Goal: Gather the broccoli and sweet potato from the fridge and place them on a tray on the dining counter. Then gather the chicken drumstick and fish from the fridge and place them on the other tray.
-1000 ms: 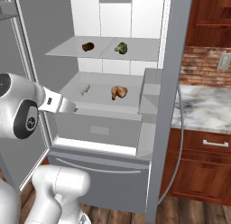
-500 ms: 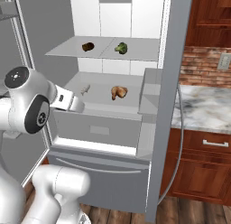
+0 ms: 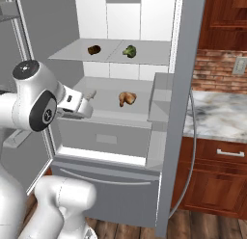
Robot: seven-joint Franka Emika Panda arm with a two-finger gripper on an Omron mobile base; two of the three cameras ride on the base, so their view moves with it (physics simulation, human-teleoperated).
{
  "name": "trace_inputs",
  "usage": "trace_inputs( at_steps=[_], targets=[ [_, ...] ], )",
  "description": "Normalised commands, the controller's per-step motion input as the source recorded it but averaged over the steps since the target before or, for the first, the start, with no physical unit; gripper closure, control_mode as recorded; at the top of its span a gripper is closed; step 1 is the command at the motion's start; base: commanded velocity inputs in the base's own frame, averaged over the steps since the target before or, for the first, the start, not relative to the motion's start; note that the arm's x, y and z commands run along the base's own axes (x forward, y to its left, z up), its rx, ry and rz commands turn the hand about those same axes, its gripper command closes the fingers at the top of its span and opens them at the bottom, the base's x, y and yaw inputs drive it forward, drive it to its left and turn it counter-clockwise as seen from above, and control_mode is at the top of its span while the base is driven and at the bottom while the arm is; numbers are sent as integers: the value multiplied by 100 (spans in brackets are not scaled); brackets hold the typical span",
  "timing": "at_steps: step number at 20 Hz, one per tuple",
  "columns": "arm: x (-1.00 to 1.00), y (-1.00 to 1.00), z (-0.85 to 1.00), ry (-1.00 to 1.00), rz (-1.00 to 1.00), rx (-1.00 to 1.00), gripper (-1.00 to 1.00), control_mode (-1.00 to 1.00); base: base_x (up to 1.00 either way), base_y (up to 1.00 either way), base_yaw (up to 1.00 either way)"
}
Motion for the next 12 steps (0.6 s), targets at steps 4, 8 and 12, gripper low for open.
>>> trace_inputs(
  at_steps=[4,8,12],
  targets=[
    [13,0,0,1,1,0,-100,-100,0,0,0],
    [19,0,-8,0,1,0,-100,-100,0,0,0],
    [26,0,-21,-2,1,0,-100,-100,0,0,0]
  ],
)
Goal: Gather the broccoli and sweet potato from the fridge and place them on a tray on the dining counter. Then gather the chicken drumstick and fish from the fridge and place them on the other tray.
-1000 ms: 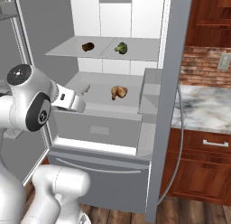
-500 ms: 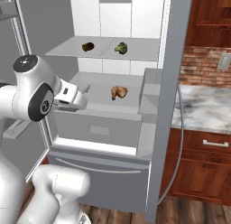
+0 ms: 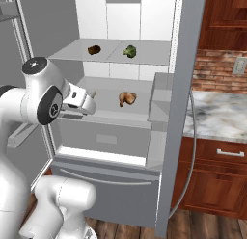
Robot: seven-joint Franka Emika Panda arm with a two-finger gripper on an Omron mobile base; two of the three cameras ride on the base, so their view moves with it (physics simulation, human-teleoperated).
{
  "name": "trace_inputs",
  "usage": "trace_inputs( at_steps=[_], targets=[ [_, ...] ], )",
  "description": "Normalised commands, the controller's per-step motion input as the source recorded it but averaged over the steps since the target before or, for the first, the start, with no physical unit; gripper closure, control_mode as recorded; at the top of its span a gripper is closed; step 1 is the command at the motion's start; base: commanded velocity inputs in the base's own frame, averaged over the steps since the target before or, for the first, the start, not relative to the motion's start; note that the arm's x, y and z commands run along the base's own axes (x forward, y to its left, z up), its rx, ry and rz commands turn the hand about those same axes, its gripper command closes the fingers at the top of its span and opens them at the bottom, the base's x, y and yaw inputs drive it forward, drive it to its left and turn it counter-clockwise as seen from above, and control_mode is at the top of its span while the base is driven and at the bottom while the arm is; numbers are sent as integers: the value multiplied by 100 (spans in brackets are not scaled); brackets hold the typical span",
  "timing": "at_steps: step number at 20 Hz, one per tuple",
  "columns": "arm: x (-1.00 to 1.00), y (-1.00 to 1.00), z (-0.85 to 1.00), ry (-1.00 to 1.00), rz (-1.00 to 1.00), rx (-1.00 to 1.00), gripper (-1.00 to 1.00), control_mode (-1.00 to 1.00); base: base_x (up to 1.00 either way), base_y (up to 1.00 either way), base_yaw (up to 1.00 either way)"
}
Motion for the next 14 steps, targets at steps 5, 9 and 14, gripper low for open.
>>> trace_inputs(
  at_steps=[5,9,14],
  targets=[
    [28,0,-21,0,2,0,-100,-100,0,0,0],
    [28,0,-13,0,4,0,-100,-100,0,0,0],
    [11,0,-6,0,5,0,-100,-100,0,0,0]
  ],
)
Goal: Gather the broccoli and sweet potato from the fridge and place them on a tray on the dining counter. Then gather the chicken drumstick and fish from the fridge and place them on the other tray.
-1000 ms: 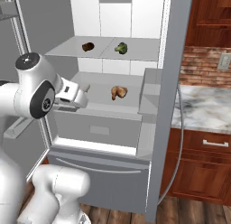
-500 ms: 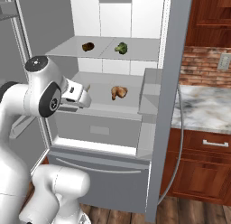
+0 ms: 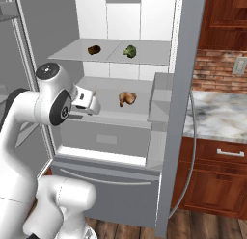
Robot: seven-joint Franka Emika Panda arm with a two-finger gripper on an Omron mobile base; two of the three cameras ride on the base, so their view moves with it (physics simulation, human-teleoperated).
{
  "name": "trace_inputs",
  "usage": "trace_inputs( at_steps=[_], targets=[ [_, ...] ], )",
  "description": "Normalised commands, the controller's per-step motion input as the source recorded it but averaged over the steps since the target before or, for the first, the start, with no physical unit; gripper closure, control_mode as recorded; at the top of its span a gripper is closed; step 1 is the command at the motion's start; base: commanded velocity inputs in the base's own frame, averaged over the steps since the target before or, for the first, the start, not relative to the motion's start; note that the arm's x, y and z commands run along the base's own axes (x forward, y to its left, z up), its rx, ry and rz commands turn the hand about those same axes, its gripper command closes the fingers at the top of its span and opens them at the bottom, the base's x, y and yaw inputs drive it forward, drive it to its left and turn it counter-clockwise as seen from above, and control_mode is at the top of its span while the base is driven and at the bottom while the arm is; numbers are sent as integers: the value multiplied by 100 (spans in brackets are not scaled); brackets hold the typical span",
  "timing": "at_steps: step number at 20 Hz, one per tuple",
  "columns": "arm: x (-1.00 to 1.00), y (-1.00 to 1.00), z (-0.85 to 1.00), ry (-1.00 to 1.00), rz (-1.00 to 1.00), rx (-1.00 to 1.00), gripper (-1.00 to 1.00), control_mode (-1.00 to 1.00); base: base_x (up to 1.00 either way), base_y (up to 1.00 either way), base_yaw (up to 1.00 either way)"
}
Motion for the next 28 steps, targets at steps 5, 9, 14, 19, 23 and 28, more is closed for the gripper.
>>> trace_inputs(
  at_steps=[5,9,14,19,23,28],
  targets=[
    [0,0,-1,0,1,0,-100,-100,0,0,0],
    [0,0,0,0,0,0,-100,-100,0,0,0],
    [0,0,0,0,0,0,-100,-100,0,0,0],
    [0,0,0,0,0,0,-100,100,3,0,0],
    [0,0,0,0,0,0,-100,100,22,0,0],
    [0,0,0,0,0,0,-100,100,34,0,0]
  ],
)
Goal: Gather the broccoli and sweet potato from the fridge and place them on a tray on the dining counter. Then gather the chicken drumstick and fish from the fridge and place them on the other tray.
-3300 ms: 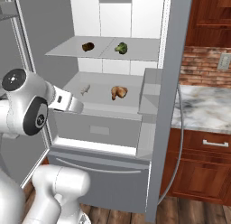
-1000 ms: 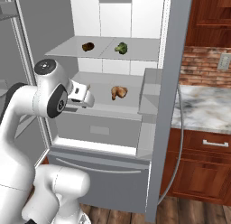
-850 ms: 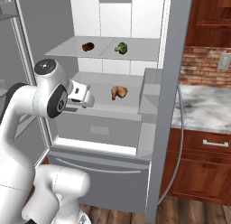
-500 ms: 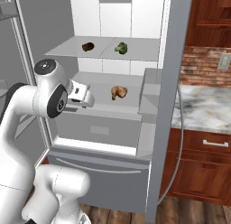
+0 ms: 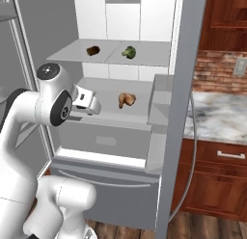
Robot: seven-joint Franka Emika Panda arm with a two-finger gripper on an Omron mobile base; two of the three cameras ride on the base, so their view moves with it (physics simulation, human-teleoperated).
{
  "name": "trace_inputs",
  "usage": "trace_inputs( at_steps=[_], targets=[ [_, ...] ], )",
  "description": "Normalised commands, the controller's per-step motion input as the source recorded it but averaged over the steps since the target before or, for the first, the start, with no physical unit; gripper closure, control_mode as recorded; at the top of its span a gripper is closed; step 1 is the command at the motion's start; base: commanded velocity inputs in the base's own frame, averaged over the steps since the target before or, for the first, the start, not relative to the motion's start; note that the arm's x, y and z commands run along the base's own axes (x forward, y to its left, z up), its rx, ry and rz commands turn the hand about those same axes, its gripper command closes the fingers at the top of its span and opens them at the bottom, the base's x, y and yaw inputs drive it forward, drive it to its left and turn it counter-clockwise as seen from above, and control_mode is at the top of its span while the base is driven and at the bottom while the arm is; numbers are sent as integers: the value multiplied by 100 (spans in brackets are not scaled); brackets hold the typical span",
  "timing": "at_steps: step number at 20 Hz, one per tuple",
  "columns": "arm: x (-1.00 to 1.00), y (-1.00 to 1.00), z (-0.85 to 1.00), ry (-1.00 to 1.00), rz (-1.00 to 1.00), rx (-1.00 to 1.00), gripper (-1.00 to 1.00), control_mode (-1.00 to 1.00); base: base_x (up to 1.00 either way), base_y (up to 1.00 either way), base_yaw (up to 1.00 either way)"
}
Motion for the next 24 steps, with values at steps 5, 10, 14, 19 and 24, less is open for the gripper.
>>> trace_inputs(
  at_steps=[5,10,14,19,24],
  targets=[
    [0,0,0,0,0,0,-100,100,46,0,0],
    [0,0,0,0,0,0,-100,100,41,0,0],
    [0,0,0,0,0,0,-100,100,39,0,0],
    [0,0,0,0,0,0,-100,100,39,0,0],
    [0,0,0,0,0,0,-100,100,37,0,0]
  ],
)
